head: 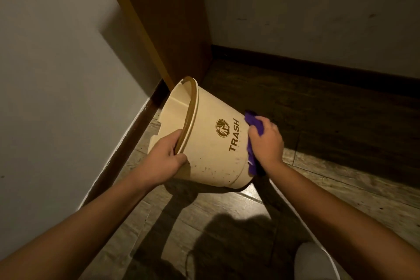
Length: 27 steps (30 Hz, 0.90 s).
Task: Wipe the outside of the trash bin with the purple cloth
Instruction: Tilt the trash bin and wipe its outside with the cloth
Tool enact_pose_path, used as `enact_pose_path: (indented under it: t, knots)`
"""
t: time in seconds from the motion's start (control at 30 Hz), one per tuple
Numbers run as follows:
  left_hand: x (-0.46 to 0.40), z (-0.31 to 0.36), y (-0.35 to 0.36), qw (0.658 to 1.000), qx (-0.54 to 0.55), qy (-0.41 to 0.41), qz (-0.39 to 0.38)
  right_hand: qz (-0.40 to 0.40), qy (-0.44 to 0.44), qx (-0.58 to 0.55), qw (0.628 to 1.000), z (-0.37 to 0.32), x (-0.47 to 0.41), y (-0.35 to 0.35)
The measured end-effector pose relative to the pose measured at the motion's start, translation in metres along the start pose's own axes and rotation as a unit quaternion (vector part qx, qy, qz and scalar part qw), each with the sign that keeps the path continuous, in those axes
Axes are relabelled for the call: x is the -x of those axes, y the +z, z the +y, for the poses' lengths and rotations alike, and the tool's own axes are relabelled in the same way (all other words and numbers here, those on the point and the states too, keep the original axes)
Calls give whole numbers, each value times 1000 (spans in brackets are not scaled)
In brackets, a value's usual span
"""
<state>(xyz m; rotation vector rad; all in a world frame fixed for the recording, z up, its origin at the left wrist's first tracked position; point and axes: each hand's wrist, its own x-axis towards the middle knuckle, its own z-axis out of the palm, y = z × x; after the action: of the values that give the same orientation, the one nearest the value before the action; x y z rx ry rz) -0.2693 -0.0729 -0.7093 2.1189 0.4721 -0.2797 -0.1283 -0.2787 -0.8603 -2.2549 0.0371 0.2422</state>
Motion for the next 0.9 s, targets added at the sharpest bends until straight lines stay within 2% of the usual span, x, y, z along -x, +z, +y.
enact_pose_path:
  t: [0.13,0.23,0.3,0.4,0.47,0.53,0.6,0.67,0.77,0.83,0.9]
  knots:
    - [1,3,6,1000,-24,0,-19,-38,128,-78,988,28,-10,-17]
    - [0,6,7,999,-40,1,-9,13,103,-93,990,16,-14,-33]
    - [0,9,9,999,-40,-2,2,22,88,-154,984,-9,-17,-47]
    - [-1,15,13,1000,-29,-3,11,-55,90,-291,951,-69,-19,-65]
    - [-3,23,16,1000,4,-2,13,-103,68,-340,932,-104,-10,-66]
    - [-5,29,17,999,42,1,22,-111,13,-294,949,-124,7,-53]
    - [-6,31,18,996,86,3,17,-78,-94,-207,971,-125,32,-34]
    - [-6,29,17,994,107,8,2,-33,-186,-160,969,-116,55,-18]
    - [-5,17,11,995,102,10,5,13,-269,-65,961,-87,65,0]
    - [-2,9,6,996,85,-7,25,19,-240,-16,970,-60,58,5]
    - [3,4,3,998,55,-25,33,14,-154,1,988,-30,46,5]
